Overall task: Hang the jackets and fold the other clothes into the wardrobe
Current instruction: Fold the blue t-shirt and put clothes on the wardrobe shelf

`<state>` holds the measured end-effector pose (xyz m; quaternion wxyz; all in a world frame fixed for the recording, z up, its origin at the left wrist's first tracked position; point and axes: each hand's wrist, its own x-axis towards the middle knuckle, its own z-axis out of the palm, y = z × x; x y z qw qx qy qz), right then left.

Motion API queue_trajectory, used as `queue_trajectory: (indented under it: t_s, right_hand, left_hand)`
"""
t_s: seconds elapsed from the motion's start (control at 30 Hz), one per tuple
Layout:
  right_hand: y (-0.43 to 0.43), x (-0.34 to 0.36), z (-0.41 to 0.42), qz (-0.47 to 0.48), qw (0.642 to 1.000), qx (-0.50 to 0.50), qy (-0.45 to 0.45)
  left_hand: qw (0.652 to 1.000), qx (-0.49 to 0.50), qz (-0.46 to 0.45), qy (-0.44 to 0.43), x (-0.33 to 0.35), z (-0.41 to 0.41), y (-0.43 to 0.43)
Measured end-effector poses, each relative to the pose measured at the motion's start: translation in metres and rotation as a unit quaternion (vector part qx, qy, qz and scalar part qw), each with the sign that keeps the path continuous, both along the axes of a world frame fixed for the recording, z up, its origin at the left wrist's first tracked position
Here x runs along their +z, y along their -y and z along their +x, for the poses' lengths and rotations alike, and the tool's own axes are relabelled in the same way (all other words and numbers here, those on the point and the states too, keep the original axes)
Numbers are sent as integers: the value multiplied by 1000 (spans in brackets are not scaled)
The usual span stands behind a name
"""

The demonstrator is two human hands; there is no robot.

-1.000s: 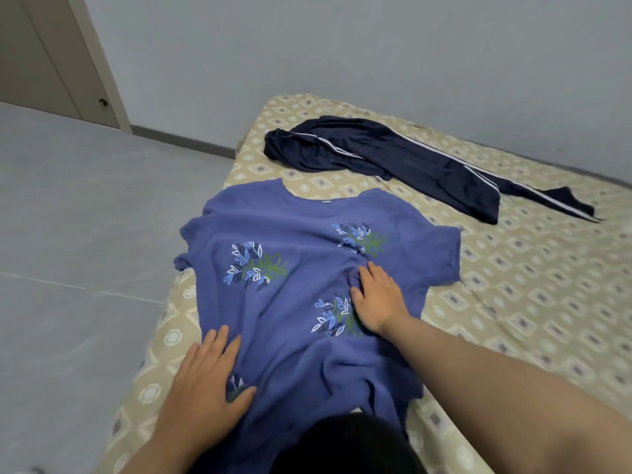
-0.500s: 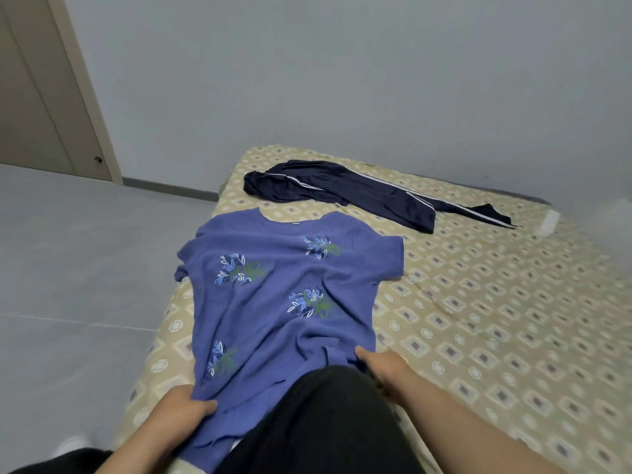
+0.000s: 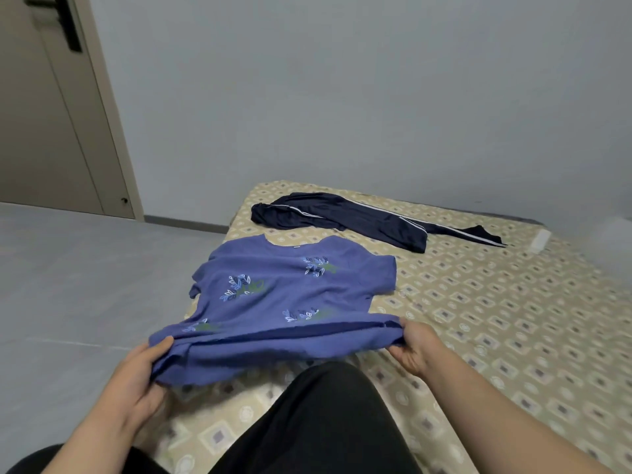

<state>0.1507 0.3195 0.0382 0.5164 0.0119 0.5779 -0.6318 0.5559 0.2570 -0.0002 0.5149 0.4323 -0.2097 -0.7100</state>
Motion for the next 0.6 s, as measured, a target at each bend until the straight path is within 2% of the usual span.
queue_trajectory:
  t_s: [0.13,0.2,0.27,0.3,0.37,0.43,0.5,0.6]
  right_hand:
    - [-15,27,-12,-63,994,33,83]
    - [-25,39,-16,-67,994,57,71]
    - [-35,48,-23,-78,993,83,38]
    - [-39,50,-27,-84,992,94,20]
    - [-47,51,-36,-71,990,113,-37]
    - [-53,46,-42,-19,981,143,-132]
    - [-59,36,-45,44,953,177,-243]
    - [-64,24,-48,71,914,192,-351]
  left_hand:
    - [999,-8,-38,-10,13,9,-4]
    - [998,-12,-55,11,17,13,-7]
    - [996,9,-55,73,19,16,-9]
    - [988,22,-52,142,19,18,-10]
    - [939,30,-63,337,16,20,-10]
    - [858,23,-89,505,14,21,-15]
    - [788,6,-106,606,9,23,-18]
    - [723,-21,-112,681,2,25,-16]
